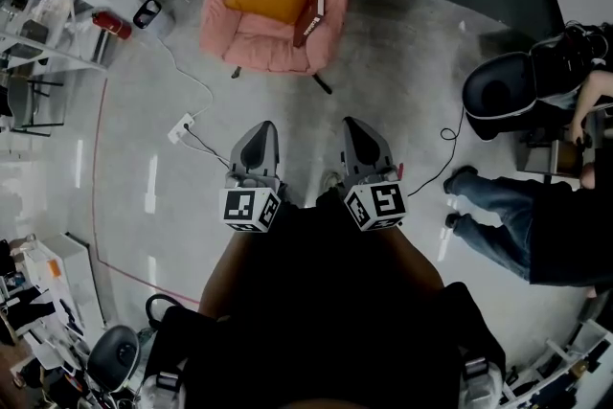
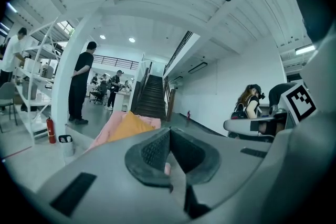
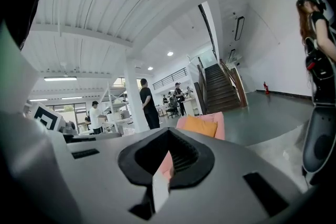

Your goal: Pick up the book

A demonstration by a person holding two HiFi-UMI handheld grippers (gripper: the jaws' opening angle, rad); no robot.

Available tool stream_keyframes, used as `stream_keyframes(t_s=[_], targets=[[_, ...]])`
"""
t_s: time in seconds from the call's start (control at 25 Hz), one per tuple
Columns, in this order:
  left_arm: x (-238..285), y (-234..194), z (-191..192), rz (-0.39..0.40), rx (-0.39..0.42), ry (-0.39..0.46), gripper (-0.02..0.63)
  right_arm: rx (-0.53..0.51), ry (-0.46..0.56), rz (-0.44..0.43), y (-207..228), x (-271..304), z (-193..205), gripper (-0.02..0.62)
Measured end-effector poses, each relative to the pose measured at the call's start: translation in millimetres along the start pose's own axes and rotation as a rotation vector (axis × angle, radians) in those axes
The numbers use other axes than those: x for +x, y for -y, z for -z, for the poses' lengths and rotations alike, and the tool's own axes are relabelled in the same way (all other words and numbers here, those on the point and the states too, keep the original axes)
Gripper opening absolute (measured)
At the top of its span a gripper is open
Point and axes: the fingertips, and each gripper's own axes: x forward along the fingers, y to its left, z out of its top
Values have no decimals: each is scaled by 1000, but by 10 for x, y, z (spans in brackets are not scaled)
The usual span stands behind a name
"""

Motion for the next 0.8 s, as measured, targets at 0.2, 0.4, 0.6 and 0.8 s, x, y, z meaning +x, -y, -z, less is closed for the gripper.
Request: stream_keyframes(t_s=[0.2, 0.4, 0.6, 0.8], targets=[[170, 203, -24, -24, 5, -2, 8, 5, -3, -38, 243, 7, -35, 2], [274, 263, -86, -35, 21, 2, 8, 24, -7, -37, 410, 60, -36, 2], [505, 167, -104, -33, 27, 2, 8, 18, -2, -27, 486, 258, -60, 2], [825, -22, -156, 13, 49, 9, 8, 2, 14, 12, 573, 587, -114, 2]])
